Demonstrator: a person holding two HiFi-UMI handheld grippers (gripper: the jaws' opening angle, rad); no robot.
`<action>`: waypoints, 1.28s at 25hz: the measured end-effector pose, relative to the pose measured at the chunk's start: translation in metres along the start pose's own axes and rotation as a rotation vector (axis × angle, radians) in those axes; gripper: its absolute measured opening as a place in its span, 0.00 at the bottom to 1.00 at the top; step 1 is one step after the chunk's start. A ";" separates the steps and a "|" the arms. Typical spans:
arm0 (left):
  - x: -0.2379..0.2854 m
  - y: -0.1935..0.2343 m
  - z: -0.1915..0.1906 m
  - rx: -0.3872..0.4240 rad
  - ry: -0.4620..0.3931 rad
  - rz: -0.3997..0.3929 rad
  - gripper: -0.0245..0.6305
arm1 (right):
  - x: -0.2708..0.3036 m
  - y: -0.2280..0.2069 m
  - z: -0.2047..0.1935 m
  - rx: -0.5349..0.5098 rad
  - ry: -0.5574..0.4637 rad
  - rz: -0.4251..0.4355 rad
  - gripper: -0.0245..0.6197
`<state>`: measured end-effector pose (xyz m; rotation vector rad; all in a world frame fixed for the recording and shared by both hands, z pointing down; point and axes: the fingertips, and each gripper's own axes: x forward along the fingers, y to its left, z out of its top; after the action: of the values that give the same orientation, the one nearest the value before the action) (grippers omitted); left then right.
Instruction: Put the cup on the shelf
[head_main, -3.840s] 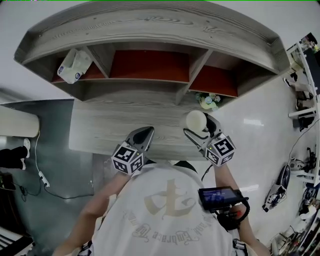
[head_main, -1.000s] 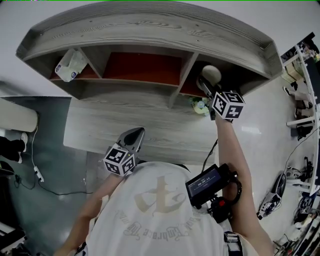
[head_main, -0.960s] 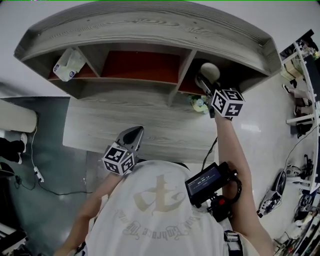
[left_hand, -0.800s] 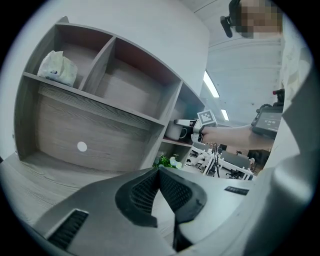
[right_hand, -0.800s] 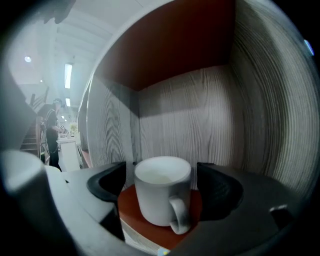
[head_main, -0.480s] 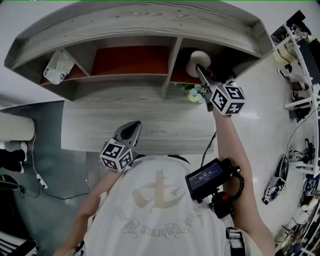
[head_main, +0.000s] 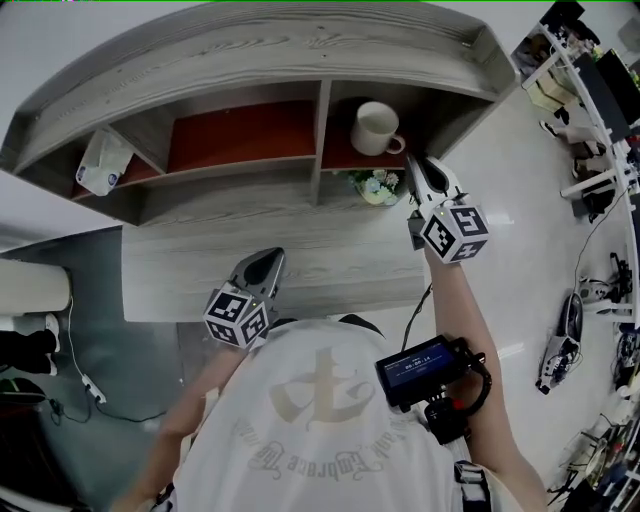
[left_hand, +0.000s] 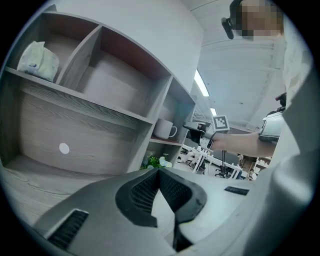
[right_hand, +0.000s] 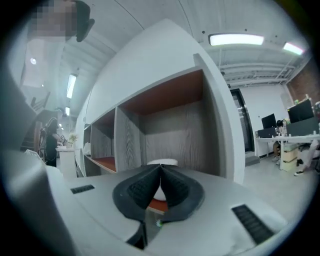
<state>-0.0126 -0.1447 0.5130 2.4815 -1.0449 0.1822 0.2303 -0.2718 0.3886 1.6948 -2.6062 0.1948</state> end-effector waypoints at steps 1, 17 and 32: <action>0.002 -0.001 0.001 0.002 0.001 -0.006 0.04 | -0.005 -0.001 -0.003 0.006 0.004 -0.001 0.05; 0.021 -0.016 0.013 0.037 0.015 -0.079 0.04 | -0.074 0.060 -0.080 0.066 0.110 0.160 0.04; 0.034 -0.043 0.014 0.061 0.025 -0.117 0.04 | -0.119 0.068 -0.113 0.143 0.141 0.141 0.04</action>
<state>0.0412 -0.1465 0.4956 2.5801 -0.8935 0.2108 0.2112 -0.1233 0.4840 1.4730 -2.6630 0.4961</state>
